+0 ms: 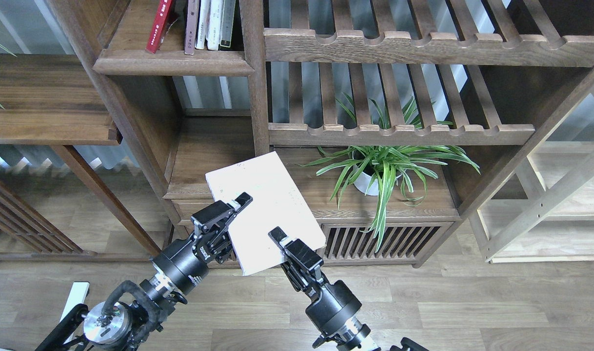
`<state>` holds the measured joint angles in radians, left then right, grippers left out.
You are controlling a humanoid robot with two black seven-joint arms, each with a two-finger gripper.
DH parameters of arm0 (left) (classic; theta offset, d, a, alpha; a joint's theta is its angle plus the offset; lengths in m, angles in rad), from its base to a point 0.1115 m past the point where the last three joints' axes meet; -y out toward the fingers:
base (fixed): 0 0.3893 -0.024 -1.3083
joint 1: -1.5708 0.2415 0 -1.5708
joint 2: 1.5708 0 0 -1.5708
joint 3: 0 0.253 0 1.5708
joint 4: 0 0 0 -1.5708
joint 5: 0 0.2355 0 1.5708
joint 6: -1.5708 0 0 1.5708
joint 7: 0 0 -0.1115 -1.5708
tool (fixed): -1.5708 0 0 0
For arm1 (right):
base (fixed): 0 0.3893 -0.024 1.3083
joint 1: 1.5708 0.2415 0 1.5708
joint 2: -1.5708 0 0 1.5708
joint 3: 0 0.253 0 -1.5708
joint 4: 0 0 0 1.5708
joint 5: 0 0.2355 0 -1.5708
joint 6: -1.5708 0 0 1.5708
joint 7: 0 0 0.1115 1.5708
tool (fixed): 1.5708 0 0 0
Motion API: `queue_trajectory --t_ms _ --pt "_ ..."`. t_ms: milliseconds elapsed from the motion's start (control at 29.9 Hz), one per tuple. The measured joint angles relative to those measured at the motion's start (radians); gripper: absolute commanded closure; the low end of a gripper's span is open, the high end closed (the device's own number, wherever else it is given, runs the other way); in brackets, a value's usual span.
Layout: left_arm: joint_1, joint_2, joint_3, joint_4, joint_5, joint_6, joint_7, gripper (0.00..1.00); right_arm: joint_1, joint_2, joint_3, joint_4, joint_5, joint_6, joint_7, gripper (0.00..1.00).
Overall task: Organize books on shelf
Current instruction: 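Grasp the white book's lower edge with the left gripper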
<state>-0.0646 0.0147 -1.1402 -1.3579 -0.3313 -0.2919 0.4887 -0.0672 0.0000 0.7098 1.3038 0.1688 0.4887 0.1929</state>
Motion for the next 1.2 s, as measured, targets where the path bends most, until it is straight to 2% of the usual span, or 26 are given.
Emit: queue_trajectory --t_ms 100,234,334,502,1204 --pt "0.002 0.007 -0.002 0.004 -0.004 0.001 0.000 0.83 0.001 0.000 0.002 0.000 0.000 0.000 0.000 0.95" --pt "0.004 0.011 -0.002 0.008 -0.035 0.003 0.000 0.91 0.003 0.000 0.005 0.000 -0.001 0.000 0.000 0.95" --pt "0.005 0.011 -0.002 0.009 -0.066 0.006 0.001 0.93 0.006 0.001 0.007 0.000 -0.002 0.000 0.000 0.94" --pt "0.005 0.023 -0.002 0.009 -0.078 0.012 0.001 0.93 0.016 0.000 0.011 -0.001 -0.005 0.000 -0.001 0.87" --pt "0.022 0.037 -0.005 -0.010 -0.079 0.013 0.000 0.96 0.043 0.000 0.033 -0.024 -0.009 -0.003 0.000 0.83"
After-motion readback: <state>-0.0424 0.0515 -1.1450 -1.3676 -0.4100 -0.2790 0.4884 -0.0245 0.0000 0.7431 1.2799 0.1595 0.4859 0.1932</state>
